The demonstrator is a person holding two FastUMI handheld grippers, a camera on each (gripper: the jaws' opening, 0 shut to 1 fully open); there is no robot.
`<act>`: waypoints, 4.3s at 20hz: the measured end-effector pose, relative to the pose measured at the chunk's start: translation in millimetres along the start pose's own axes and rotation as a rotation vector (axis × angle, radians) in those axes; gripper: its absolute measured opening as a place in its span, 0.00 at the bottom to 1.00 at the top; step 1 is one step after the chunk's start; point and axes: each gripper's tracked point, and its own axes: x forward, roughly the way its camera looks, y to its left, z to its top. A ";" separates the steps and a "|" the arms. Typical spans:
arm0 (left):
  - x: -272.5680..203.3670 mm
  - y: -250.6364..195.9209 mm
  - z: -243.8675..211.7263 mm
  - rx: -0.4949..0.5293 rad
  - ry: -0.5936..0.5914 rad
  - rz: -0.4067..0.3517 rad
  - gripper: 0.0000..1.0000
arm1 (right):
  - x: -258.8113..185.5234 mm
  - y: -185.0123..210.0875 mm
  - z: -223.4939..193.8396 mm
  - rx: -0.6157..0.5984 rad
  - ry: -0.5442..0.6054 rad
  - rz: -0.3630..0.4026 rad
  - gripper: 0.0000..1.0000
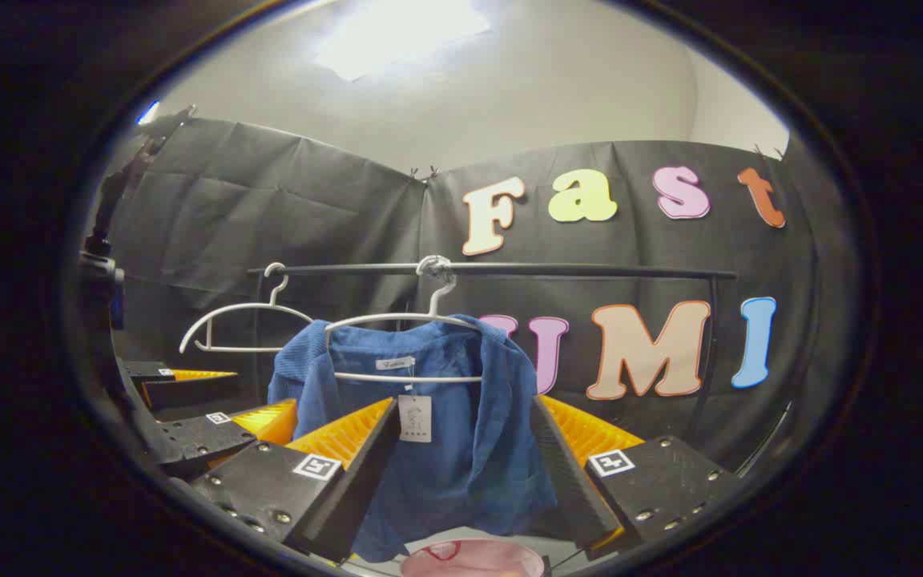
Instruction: Grasp the clothes on the hanger with both hands and then place them into the laundry hamper below.
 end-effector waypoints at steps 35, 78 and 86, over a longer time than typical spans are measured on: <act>74.6 13.9 -71.3 0.016 0.165 0.065 0.04 | 88.9 -16.3 -50.5 -0.037 0.118 0.023 0.94; 49.9 91.0 -17.2 0.014 0.086 0.286 0.05 | 236.3 -128.7 -67.4 -0.058 0.151 -0.233 0.06; 40.7 107.2 -5.5 -0.007 0.064 0.300 0.04 | 251.2 -156.3 -44.1 -0.072 0.090 -0.277 0.06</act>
